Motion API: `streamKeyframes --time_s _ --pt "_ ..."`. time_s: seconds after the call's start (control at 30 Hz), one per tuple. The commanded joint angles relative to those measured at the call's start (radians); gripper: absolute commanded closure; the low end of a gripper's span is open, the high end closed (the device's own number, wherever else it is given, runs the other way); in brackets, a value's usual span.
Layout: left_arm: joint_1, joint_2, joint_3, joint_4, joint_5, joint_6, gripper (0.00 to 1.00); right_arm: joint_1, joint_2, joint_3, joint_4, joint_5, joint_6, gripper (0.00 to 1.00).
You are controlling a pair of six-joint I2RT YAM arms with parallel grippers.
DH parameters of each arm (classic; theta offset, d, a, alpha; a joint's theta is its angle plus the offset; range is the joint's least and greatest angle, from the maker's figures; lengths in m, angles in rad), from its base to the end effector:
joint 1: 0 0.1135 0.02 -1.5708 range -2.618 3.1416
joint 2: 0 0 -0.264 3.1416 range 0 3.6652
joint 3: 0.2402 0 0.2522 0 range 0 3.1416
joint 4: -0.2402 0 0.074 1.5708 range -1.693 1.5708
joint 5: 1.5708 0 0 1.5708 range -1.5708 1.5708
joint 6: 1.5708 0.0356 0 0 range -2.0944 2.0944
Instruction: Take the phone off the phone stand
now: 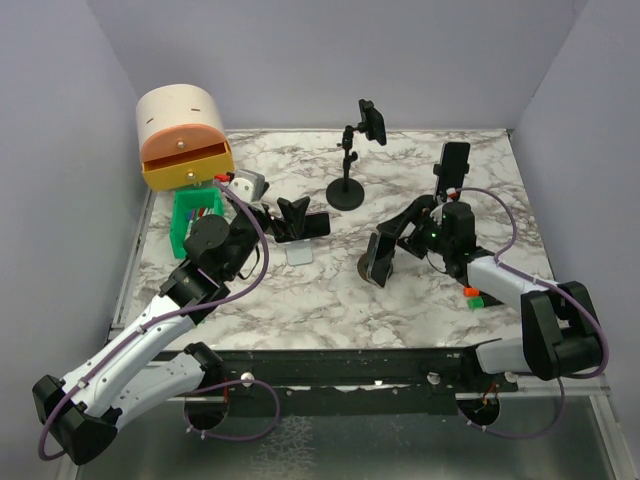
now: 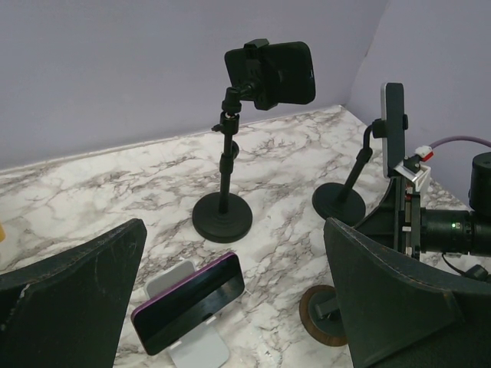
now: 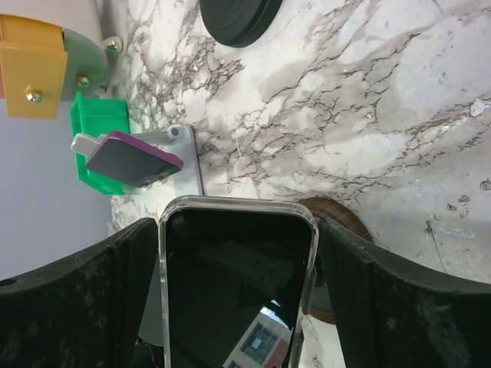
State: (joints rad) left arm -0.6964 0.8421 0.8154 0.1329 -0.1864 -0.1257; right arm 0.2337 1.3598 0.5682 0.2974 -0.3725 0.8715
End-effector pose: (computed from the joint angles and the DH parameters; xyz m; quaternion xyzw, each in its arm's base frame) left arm 0.1569 -0.1226 0.3754 0.1210 0.6582 -0.2388 0.7036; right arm 0.2634 0.0760 0.1887 0.1744 0.8310 0.3998 0.3454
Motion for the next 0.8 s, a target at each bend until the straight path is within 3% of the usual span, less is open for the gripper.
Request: streamKeyframes --time_s 0.0,0.33,0.77 --pt "-0.008 -0.016 -0.005 0.017 0.025 0.009 0.01 -0.004 -0.008 0.014 0.004 -0.029 -0.016 0.14" --pt "-0.012 -0.018 -0.005 0.017 0.029 0.009 0.01 -0.004 -0.061 -0.005 0.000 -0.021 -0.007 0.35" --pt "-0.018 -0.020 -0.007 0.019 0.027 0.009 0.01 -0.004 -0.176 -0.014 -0.082 0.023 -0.003 0.41"
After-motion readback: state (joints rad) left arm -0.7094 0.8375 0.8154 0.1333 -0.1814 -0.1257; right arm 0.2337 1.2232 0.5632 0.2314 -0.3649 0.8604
